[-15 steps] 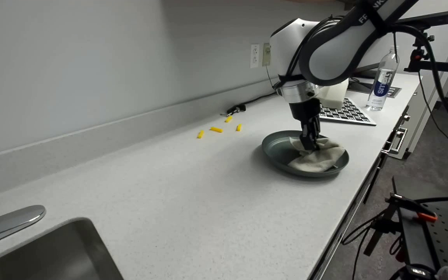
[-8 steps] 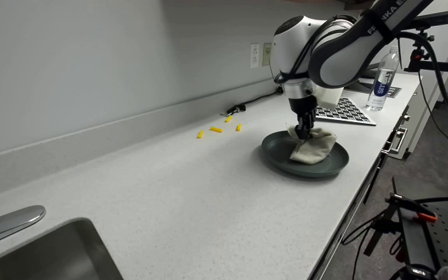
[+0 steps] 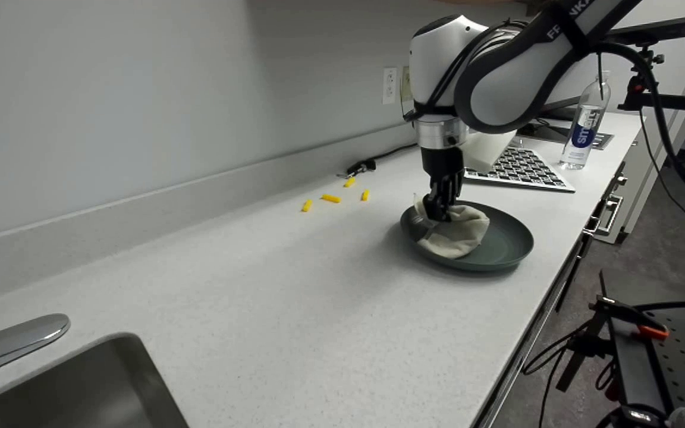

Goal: Wipe the grey plate using the towel on the countertop

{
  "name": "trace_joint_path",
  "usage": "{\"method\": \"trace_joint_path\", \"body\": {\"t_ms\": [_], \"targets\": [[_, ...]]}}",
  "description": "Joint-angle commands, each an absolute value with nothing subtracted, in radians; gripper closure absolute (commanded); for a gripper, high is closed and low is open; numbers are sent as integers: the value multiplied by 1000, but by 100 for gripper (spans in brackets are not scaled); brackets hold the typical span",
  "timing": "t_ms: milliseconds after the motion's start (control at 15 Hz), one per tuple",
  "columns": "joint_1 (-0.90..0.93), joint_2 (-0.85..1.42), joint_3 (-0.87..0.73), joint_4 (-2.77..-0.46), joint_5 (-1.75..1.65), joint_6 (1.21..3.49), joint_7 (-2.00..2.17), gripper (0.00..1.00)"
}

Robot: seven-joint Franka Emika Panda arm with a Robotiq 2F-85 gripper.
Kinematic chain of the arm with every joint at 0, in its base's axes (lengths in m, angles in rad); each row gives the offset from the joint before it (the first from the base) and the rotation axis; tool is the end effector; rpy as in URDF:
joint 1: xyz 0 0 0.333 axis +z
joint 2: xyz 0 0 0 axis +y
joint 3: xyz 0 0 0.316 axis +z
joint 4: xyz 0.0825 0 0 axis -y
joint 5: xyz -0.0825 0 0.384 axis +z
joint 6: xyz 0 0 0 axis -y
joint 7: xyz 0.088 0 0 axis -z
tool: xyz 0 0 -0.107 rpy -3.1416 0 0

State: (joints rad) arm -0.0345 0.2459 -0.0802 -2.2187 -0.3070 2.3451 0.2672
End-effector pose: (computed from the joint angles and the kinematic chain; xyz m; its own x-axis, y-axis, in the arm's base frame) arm 0.5330 -0.0662 0.2560 0.9835 -0.1607 -0.0830 -0.1370 -0.9614 0.2384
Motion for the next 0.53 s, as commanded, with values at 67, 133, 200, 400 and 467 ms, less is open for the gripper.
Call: {"method": "trace_joint_path", "body": {"t_ms": [67, 133, 200, 400, 467], "targets": [[-45, 220, -50, -2251, -173, 2321, 128, 97], [-49, 213, -53, -2264, -163, 2306, 102, 97], [-50, 209, -61, -2273, -166, 2292, 89, 97], [-59, 199, -98, -2290, -222, 2227, 84, 97], [-62, 197, -114, -2289, -249, 2203, 94, 97]]}}
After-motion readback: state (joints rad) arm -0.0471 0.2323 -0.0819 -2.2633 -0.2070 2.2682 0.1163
